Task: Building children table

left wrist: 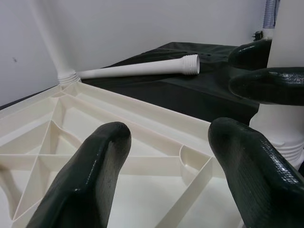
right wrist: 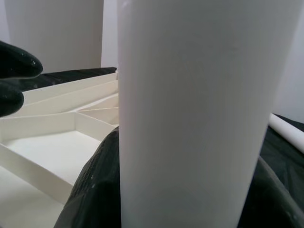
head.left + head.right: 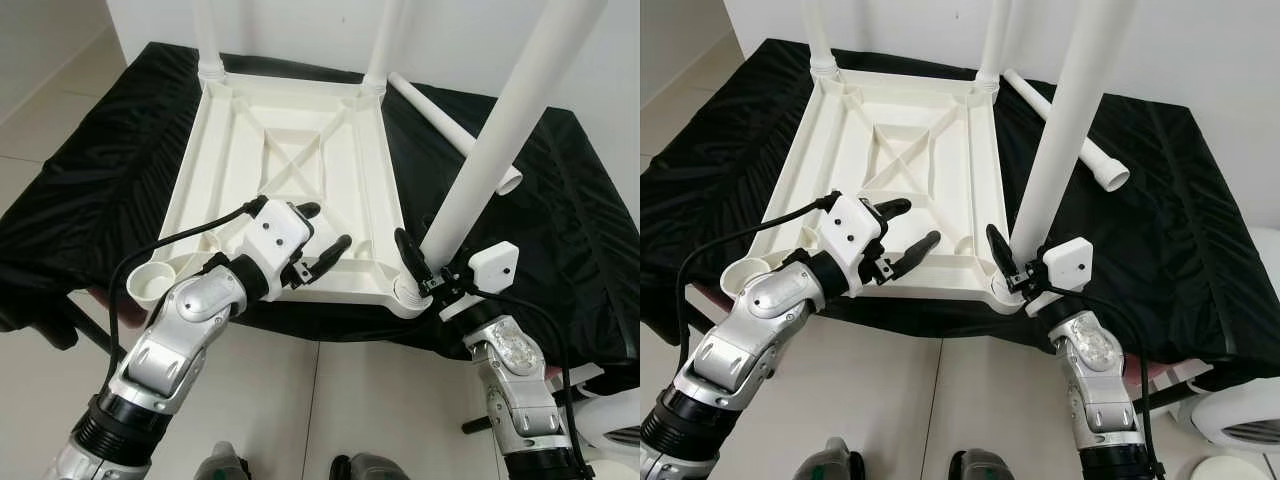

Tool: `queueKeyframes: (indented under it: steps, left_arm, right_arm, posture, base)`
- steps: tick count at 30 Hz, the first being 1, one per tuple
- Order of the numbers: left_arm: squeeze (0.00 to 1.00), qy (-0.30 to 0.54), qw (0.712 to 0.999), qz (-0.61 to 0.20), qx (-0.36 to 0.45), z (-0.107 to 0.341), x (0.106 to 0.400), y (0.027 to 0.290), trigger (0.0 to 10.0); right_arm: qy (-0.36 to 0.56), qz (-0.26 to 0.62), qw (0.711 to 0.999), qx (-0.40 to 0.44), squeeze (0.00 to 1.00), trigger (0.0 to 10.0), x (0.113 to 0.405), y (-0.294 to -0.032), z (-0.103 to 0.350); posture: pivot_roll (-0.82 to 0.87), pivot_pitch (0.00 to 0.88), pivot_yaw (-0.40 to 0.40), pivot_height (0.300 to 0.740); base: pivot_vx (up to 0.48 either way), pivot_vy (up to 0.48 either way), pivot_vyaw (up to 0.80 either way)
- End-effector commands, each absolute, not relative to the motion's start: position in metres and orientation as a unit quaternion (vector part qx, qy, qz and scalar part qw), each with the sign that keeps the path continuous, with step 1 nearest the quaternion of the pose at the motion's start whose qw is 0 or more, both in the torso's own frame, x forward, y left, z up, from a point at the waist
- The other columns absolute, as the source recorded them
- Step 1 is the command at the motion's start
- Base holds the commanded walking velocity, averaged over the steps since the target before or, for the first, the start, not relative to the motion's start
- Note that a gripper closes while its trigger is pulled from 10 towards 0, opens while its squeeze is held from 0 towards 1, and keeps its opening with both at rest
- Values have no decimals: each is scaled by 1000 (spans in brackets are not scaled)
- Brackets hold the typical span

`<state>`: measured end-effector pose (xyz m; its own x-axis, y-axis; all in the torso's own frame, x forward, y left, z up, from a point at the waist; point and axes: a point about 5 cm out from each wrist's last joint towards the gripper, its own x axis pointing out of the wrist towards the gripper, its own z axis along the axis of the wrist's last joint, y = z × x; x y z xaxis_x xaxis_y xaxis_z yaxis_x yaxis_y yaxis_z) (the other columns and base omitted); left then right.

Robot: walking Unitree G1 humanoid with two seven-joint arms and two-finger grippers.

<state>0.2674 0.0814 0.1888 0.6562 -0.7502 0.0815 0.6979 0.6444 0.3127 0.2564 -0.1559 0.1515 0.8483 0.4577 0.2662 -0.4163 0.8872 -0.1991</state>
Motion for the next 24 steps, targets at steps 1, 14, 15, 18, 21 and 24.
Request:
queueKeyframes:
  steps: [1, 14, 15, 18, 21, 24]
  left_arm:
    - [0, -101, 888, -430, 127, 191, 264, 80, 10000]
    - [0, -101, 888, -430, 128, 192, 263, 80, 10000]
    - [0, -101, 888, -430, 128, 192, 263, 80, 10000]
    - [0, -101, 888, -431, 128, 192, 263, 81, 10000]
    - [0, -101, 887, -432, 127, 192, 263, 81, 10000]
    - [0, -101, 887, -432, 127, 193, 263, 80, 10000]
  right_arm:
    - [-100, 246, 962, -71, 0, 10000, 253, -151, 129]
    - [-63, 193, 977, 60, 0, 10000, 258, -167, 119]
    - [-63, 193, 977, 60, 0, 10000, 258, -167, 119]
    - [-59, 186, 978, 70, 0, 10000, 259, -170, 118]
    - [-54, 187, 979, 55, 0, 10000, 260, -171, 117]
    - [-52, 186, 980, 49, 0, 10000, 261, -172, 117]
  posture:
    - [45, 69, -38, 740]
    - [49, 75, -34, 740]
    - [49, 75, -34, 740]
    - [49, 75, -34, 740]
    - [46, 75, -30, 740]
    - [45, 75, -30, 740]
  base:
    - [0, 0, 0]
    - [0, 0, 0]
    - [0, 0, 0]
    - [0, 0, 0]
    - [0, 0, 0]
    - [0, 0, 0]
